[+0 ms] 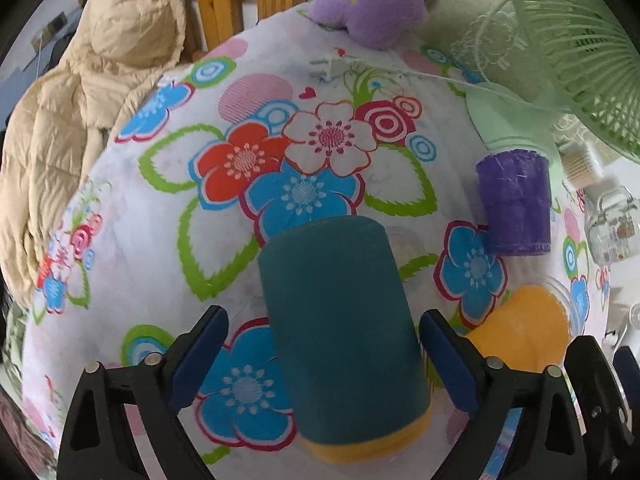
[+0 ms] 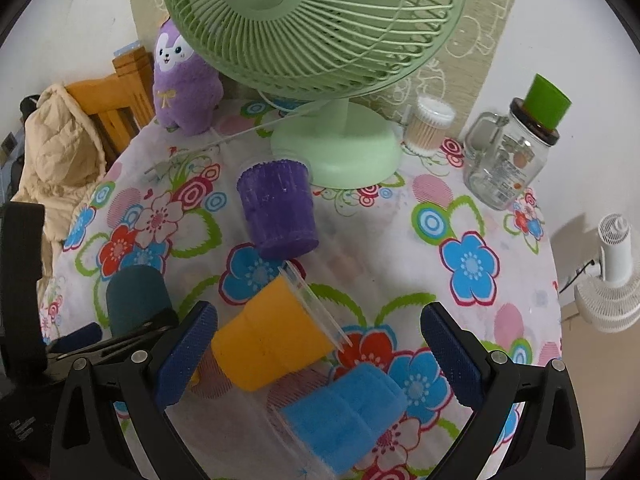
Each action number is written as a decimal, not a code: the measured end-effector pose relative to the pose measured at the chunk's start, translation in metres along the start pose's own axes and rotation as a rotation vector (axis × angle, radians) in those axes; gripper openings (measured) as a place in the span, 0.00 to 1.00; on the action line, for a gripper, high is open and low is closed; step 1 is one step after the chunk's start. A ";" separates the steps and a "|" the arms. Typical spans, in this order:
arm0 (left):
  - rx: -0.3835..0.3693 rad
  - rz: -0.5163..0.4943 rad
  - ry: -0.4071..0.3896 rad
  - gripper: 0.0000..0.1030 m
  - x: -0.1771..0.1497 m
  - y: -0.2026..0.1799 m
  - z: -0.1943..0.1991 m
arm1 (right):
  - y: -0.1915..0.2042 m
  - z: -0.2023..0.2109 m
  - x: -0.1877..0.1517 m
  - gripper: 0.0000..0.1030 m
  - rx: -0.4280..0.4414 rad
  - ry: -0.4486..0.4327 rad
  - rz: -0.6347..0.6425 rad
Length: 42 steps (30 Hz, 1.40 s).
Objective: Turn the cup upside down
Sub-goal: 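Close the left tool around the teal cup's body, then lift the teal cup with the left tool and carry it toward the right tool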
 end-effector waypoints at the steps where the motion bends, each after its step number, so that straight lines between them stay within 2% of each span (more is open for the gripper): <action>1: 0.001 0.000 0.003 0.90 0.000 -0.001 -0.003 | 0.000 -0.002 0.000 1.00 -0.005 0.002 -0.001; 6: 0.021 -0.025 0.013 0.79 -0.003 -0.007 -0.015 | -0.005 -0.013 -0.003 1.00 -0.015 0.024 -0.013; 8: 0.026 -0.042 -0.024 0.74 -0.005 -0.009 -0.012 | -0.008 -0.015 -0.004 1.00 -0.012 0.029 -0.022; 15: 0.023 -0.131 -0.047 0.72 -0.009 -0.017 -0.010 | -0.012 -0.018 -0.009 1.00 -0.014 0.049 -0.014; 19: 0.001 -0.195 -0.036 0.71 -0.018 -0.015 -0.001 | -0.013 -0.019 -0.013 1.00 0.003 0.073 -0.011; 22: 0.015 -0.248 -0.050 0.71 -0.026 -0.013 0.010 | -0.013 -0.017 -0.017 1.00 0.014 0.083 -0.015; 27: 0.019 -0.317 -0.026 0.70 -0.037 -0.012 0.022 | -0.010 -0.011 -0.026 1.00 0.026 0.096 -0.014; 35: 0.027 -0.429 -0.033 0.69 -0.060 -0.012 0.042 | -0.011 0.008 -0.050 1.00 0.030 0.106 -0.042; 42: 0.020 -0.527 -0.021 0.68 -0.094 -0.013 0.050 | -0.014 0.029 -0.080 1.00 0.003 0.111 -0.052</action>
Point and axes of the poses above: each gripper's, at about its wrist camera, not at the fingertips, and z roughly against the way its jaws point, y to its left, x to its top, the point moved 2 cm from there along -z, roughly the way its jaws point, and after that the axes turned 1 degree about x, right-handed, at the moved point
